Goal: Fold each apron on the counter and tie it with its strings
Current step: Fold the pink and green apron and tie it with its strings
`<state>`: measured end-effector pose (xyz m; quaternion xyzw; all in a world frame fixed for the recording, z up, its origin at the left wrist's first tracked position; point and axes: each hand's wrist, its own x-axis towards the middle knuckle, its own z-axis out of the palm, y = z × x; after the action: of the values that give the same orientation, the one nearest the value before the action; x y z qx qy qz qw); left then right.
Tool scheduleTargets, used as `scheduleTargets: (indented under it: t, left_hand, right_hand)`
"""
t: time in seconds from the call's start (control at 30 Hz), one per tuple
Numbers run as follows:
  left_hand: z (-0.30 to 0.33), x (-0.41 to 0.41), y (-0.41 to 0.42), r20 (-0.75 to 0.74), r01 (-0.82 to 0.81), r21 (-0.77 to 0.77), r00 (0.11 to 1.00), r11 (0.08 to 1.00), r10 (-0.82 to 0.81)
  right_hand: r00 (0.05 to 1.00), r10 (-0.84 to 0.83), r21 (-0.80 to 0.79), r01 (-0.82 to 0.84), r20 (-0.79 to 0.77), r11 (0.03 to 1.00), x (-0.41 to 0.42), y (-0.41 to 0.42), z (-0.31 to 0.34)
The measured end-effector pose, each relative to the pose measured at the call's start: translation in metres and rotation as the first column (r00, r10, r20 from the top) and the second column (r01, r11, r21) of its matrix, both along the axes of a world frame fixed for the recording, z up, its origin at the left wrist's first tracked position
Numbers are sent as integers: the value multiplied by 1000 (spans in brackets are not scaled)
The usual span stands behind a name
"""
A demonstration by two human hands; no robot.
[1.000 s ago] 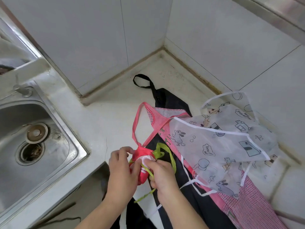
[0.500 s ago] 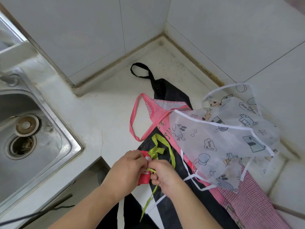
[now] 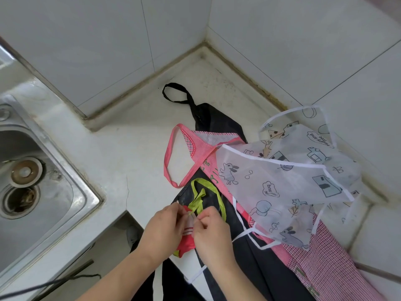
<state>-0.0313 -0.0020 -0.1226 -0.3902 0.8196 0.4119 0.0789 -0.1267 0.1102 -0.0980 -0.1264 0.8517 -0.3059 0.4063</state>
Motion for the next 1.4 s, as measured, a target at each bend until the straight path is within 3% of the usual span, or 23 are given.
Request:
scheduleTargets:
  t: [0.1, 0.2, 0.4, 0.53, 0.63, 0.73, 0.8, 0.87, 0.93, 1.03, 1.17, 1.27, 1.4]
  left_hand:
    - [2, -1, 1, 2, -2, 62, 1000, 998, 1]
    - [3, 1, 2, -13, 52, 144, 999, 988, -51]
    - [13, 5, -1, -57, 91, 368, 996, 925, -76]
    - [13, 6, -1, -75, 87, 415, 995, 906, -61]
    - [11, 7, 2, -55, 13, 432, 998, 902, 13]
    - [8, 5, 4, -9, -98, 457, 993, 884, 115]
    - [12, 2, 6, 5, -138, 474, 988, 870, 155]
    - [14, 0, 6, 8, -142, 462, 988, 875, 156]
    - [14, 0, 4, 5, -144, 457, 987, 878, 159]
    - [12, 2, 0, 18, -141, 474, 988, 869, 150]
    - [13, 3, -2, 23, -158, 466, 986, 871, 166]
    - [10, 6, -6, 60, -193, 451, 981, 871, 186]
    - [6, 6, -10, 83, -198, 419, 980, 886, 179]
  right_hand:
    - [986, 158, -37, -160, -55, 986, 3, -2, 1]
    - [967, 253, -36, -253, 0, 967, -1, -2, -2]
    - [959, 190, -98, -172, 210, 980, -19, -7, 3]
    - [939, 219, -163, -180, 265, 970, -28, -11, 8]
    - [895, 155, -290, -30, 418, 957, -38, -13, 12]
    - [859, -86, -388, 315, 504, 866, -45, -13, 8]
    - [878, -276, -383, 428, 391, 819, -48, -11, 3]
    - [948, -263, -307, 308, 181, 900, -48, -6, -2]
    - [997, 19, -212, -1, 80, 977, -45, 1, -3]
    - [924, 381, -106, -377, 21, 920, -35, 8, -8]
    - [931, 338, -87, -351, -137, 932, -31, 11, -9]
    - [961, 250, -62, -259, -120, 964, -33, 14, -8]
    - [929, 332, -54, -345, -163, 937, -29, 16, -8]
